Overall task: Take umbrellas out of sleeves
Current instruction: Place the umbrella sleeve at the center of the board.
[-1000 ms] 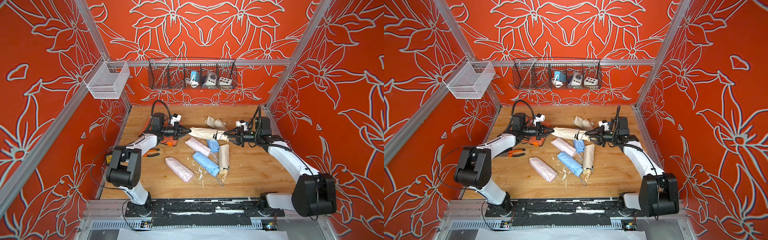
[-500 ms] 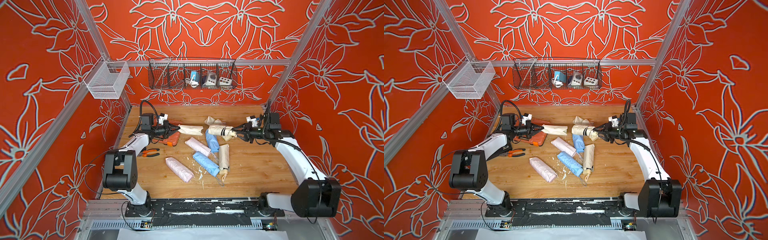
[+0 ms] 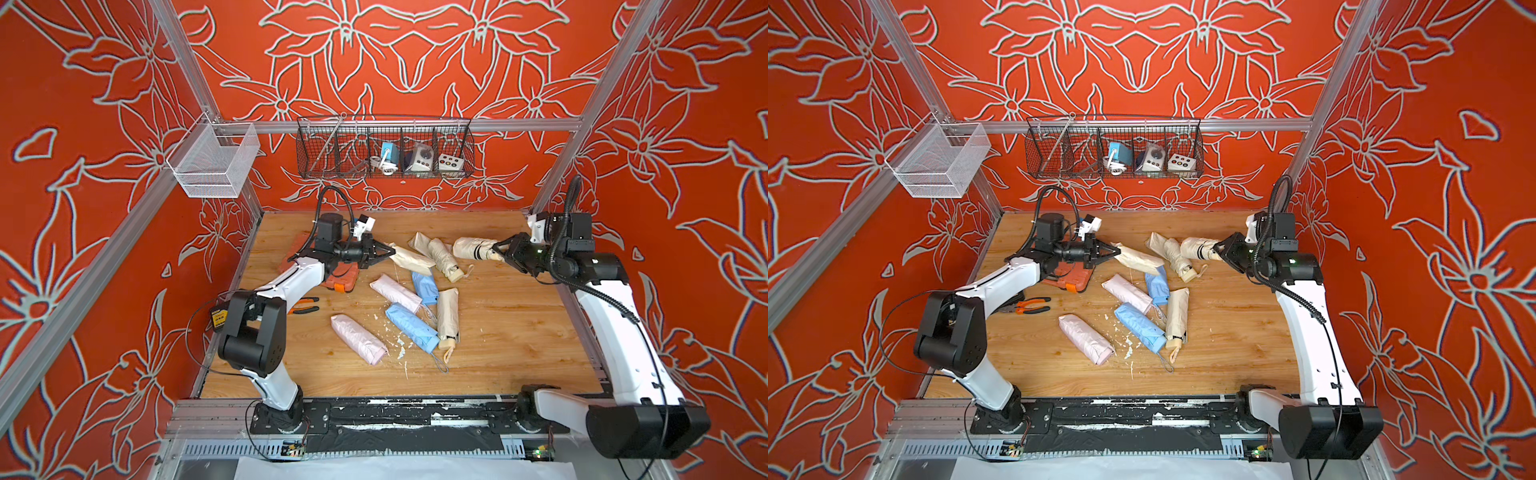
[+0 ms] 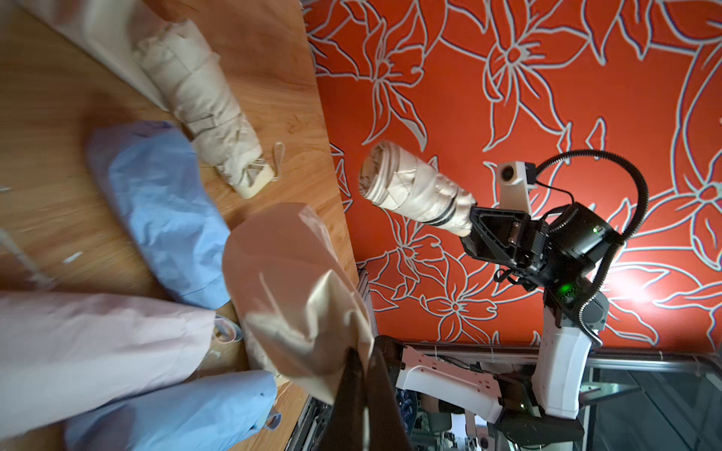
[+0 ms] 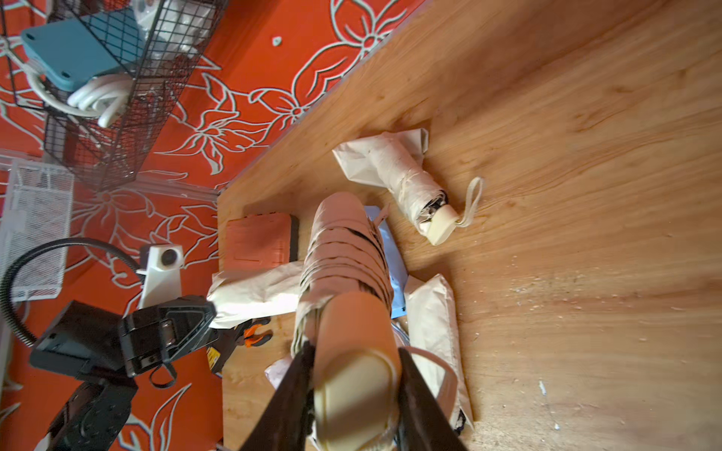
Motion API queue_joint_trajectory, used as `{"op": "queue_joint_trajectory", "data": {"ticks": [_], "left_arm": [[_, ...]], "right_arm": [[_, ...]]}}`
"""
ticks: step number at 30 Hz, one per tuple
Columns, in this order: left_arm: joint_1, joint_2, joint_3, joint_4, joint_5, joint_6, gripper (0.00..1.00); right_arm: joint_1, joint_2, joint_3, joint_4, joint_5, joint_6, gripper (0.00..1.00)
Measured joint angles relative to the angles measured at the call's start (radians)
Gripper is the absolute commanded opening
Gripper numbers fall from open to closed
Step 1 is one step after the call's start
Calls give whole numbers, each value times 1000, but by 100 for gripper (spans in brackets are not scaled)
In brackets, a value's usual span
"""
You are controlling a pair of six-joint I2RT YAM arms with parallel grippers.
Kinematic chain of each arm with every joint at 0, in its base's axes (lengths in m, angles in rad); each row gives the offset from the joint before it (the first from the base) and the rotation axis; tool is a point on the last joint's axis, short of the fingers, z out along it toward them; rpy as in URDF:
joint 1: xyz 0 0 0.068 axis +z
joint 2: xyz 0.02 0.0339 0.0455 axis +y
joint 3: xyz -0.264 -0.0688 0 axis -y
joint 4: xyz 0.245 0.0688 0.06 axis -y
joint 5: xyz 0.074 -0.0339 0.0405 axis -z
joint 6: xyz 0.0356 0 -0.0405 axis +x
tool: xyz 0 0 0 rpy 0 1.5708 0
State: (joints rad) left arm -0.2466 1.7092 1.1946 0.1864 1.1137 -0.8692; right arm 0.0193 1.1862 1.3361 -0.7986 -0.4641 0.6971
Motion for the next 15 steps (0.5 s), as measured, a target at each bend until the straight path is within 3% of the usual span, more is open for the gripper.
{"op": "queue_joint_trajectory", "data": {"ticks": [7,15], "left_arm": [[-187,241,192,114,-6,-66,0],[-375,593,478,176,-26,-130,0]], "right_arm": [[-18,-57,10,-17,133,1,17],[-29,-58,18,-29,179,-3,17]]}}
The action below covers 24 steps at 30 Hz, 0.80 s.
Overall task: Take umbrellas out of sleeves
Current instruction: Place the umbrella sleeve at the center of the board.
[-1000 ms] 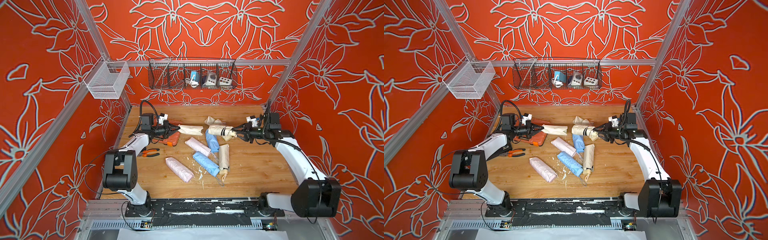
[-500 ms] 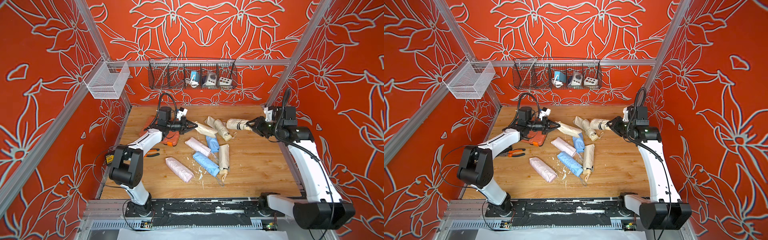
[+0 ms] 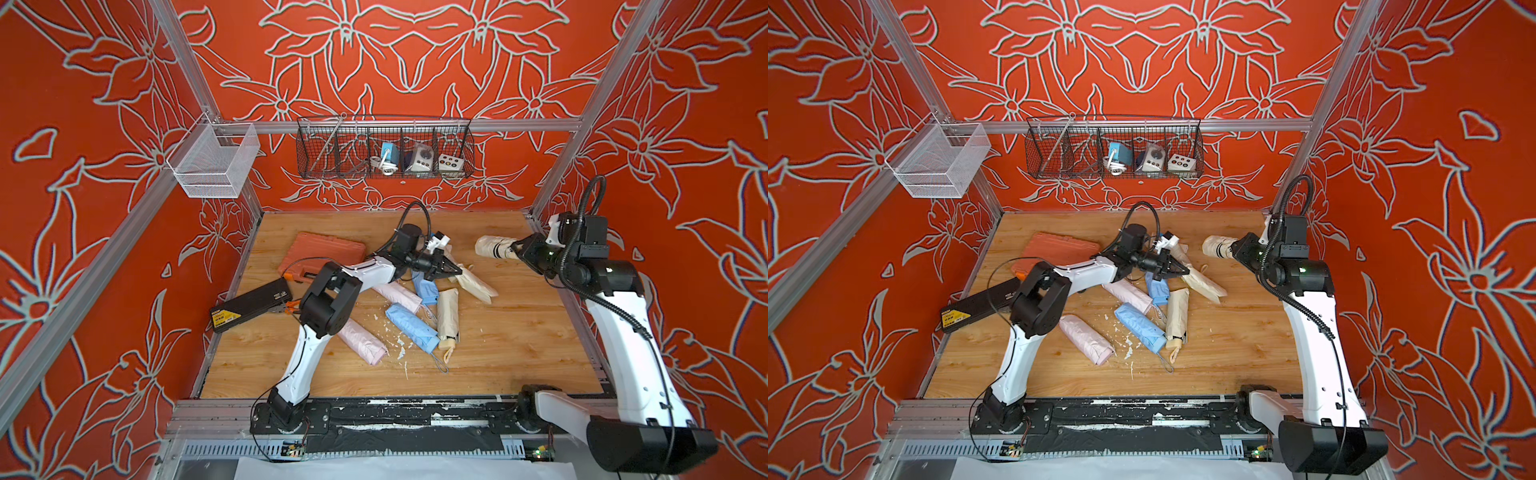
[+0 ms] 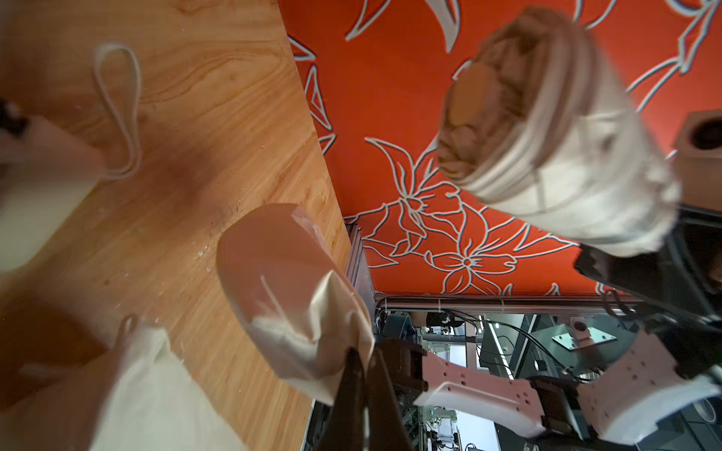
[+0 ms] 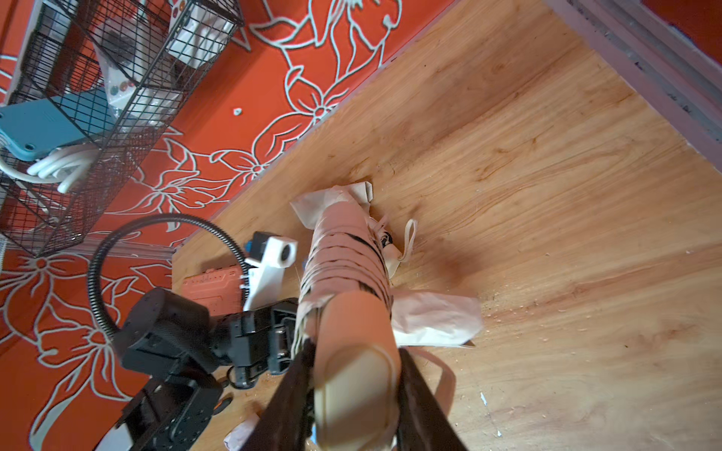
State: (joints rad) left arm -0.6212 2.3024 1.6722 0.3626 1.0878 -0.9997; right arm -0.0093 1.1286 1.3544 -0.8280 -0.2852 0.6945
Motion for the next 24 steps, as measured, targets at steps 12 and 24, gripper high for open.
{"op": "queue_joint_trajectory", "data": {"ticks": [12,24], "left_arm": [[-52,233,184,-5,-65,-7,11],[-47,237,210,-106,-103,95,59]], "right_arm": [[-4,-6,-79,-17,62,-6,17],[-18,-31,-153,-16,76,-3,17]]}}
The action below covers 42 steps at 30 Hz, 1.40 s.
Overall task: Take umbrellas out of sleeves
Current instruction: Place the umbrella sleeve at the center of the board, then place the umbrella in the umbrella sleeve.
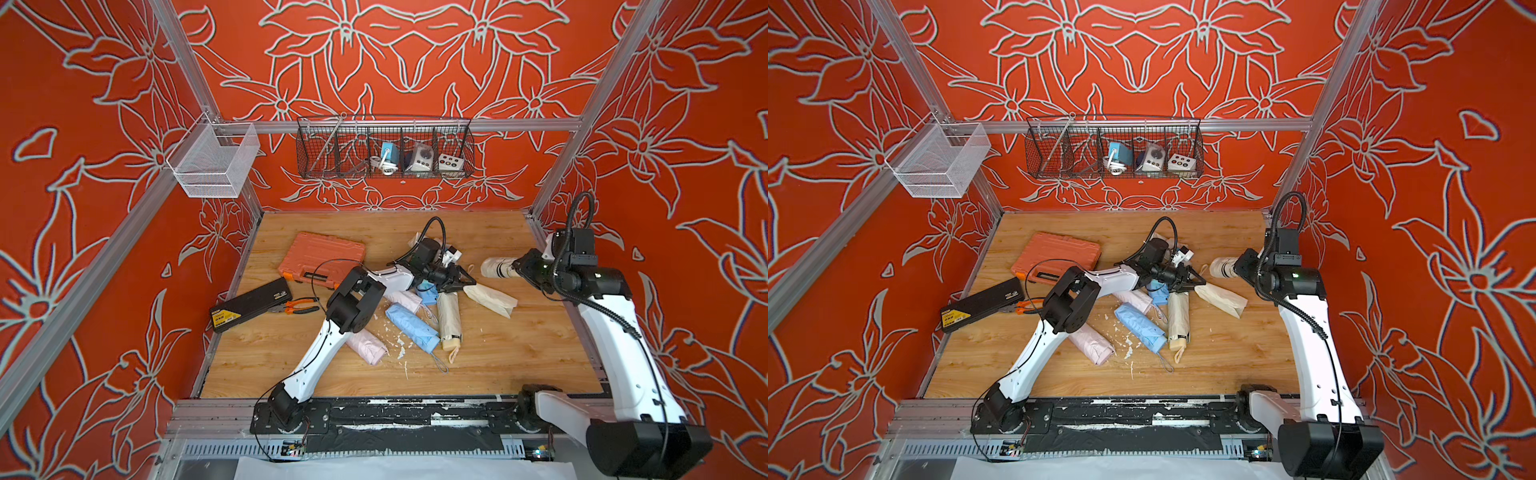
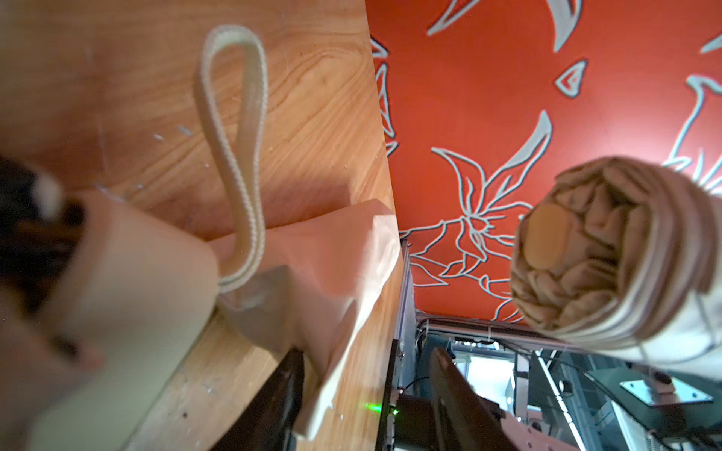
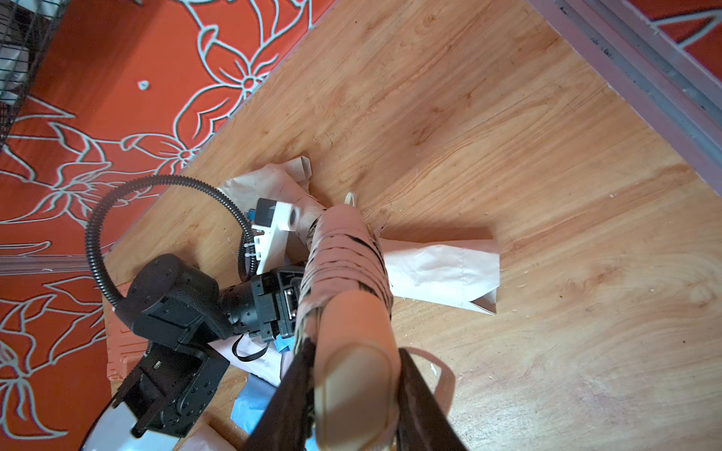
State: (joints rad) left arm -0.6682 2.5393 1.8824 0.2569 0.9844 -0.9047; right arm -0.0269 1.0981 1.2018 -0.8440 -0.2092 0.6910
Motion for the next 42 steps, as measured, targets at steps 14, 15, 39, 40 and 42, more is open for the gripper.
{"op": "queue_joint_trajectory", "data": {"ticks": [14,15,39,40,42], "left_arm": [[16,-60,72,-306,-98,199,98],[18,-68,76,-317,-103,207,98],[164,-581,-249,-400,-63,296,98],[177,-603,-271,-405,-61,304,98],[208,-657,-328,-419,-58,326,98]], "right_arm": [[-13,-47,-121,44,-44,39,17],[-13,-47,-134,51,-52,42,17],[-160,37,-510,487,-257,116,17],[-166,42,-521,512,-264,118,17],[-182,50,-551,576,-268,129,17]]}}
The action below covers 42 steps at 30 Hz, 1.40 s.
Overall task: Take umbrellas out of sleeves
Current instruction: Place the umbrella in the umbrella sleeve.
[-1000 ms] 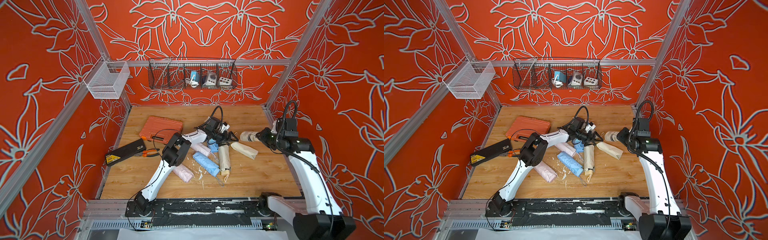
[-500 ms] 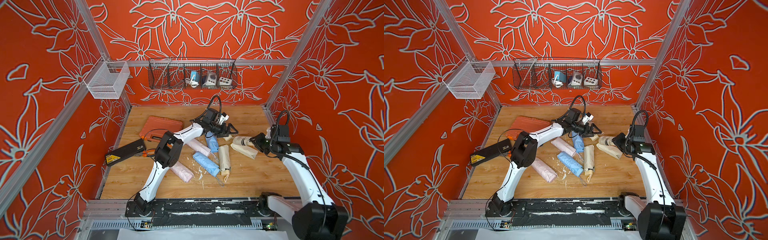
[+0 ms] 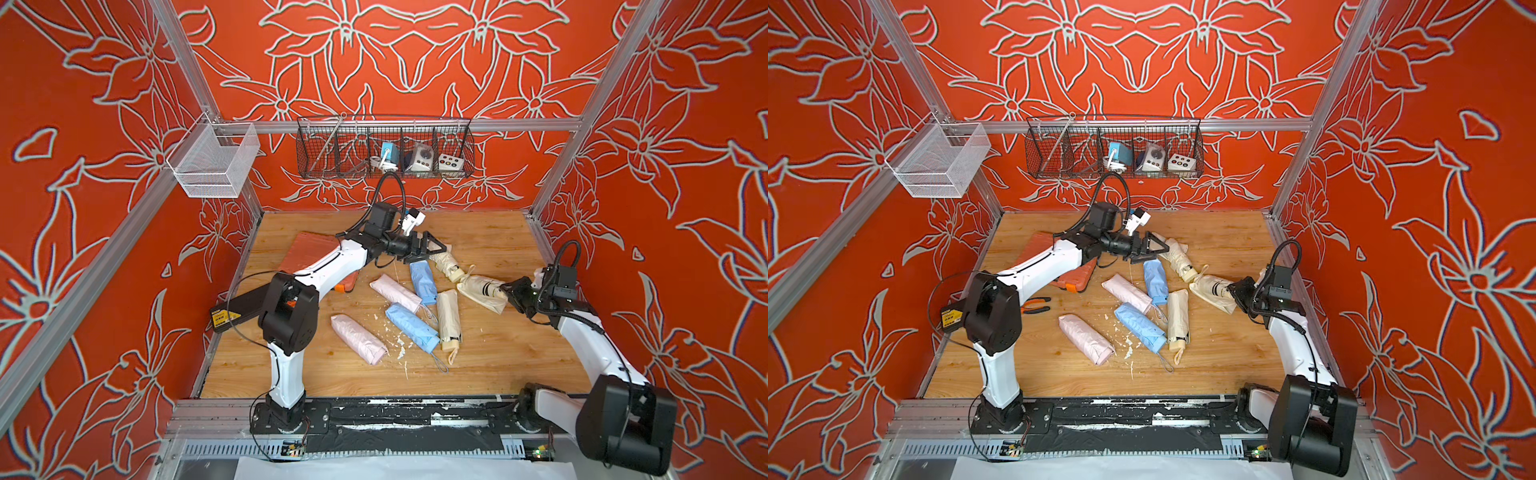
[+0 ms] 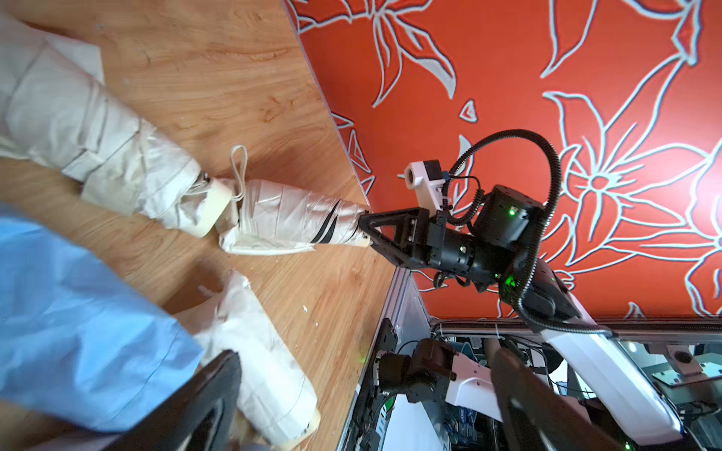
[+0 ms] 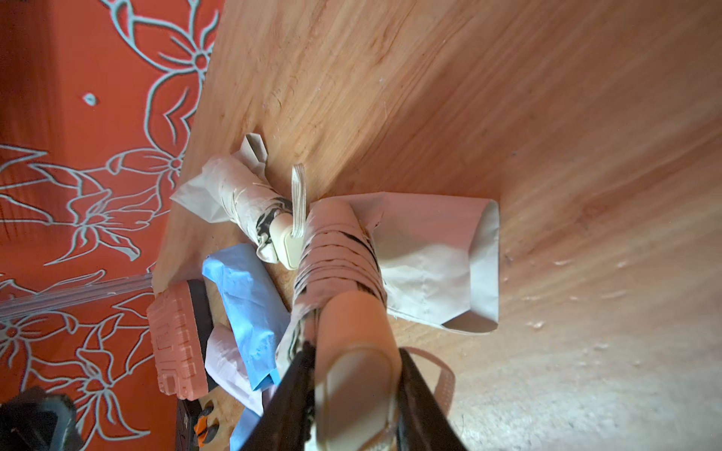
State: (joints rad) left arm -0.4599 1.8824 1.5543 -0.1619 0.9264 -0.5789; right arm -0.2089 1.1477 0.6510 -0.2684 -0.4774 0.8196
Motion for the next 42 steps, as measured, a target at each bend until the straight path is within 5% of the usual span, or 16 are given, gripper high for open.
{"op": "queue_joint_trajectory", "data": {"ticks": [8,18,25,35,42], "left_arm": [[107,-153,-186,-55,10,67,98],[136,-170,-254,-84,13,85,98],[167,-171,-291,-77,14,81,98],[180,-176,-342,-81,14,81,98],[186,-204,-351,-79,14,82,98]], "right_arm": [[-14,48,-20,133,63,24,17],[-29,257,55,309,109,47,25],[-29,406,133,345,79,20,42],[-41,524,204,132,87,-56,58],[-40,489,252,-17,131,-137,97]]}}
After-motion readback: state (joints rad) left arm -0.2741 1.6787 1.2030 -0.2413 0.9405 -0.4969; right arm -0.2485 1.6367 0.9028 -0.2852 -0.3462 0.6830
